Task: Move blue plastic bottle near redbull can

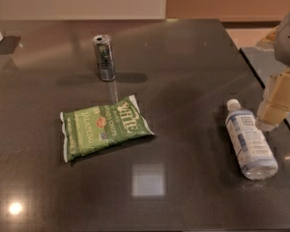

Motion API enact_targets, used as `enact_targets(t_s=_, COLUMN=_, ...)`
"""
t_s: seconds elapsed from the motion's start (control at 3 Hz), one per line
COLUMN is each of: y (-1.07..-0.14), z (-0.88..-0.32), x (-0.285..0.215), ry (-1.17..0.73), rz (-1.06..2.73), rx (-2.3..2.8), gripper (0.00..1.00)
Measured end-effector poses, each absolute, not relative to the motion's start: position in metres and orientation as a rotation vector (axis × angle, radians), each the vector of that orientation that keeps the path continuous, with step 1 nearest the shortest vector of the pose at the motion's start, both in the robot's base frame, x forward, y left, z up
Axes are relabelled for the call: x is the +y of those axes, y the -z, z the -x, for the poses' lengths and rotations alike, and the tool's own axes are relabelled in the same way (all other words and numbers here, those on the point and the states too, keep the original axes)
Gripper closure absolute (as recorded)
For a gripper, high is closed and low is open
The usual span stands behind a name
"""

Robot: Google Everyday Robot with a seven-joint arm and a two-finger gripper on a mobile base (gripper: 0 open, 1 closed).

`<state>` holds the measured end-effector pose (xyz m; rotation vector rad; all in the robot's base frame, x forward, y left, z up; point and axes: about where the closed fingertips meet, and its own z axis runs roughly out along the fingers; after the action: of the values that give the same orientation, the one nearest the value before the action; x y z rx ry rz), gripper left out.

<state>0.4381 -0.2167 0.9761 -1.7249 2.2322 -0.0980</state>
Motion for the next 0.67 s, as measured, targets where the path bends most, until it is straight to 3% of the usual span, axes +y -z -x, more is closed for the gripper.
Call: enact_targets(t_s=0.67, y=-0.9723, z=-0.443, x=-0.2167, ry=0.057, rz=1.66, rx=2.302, gripper=0.0)
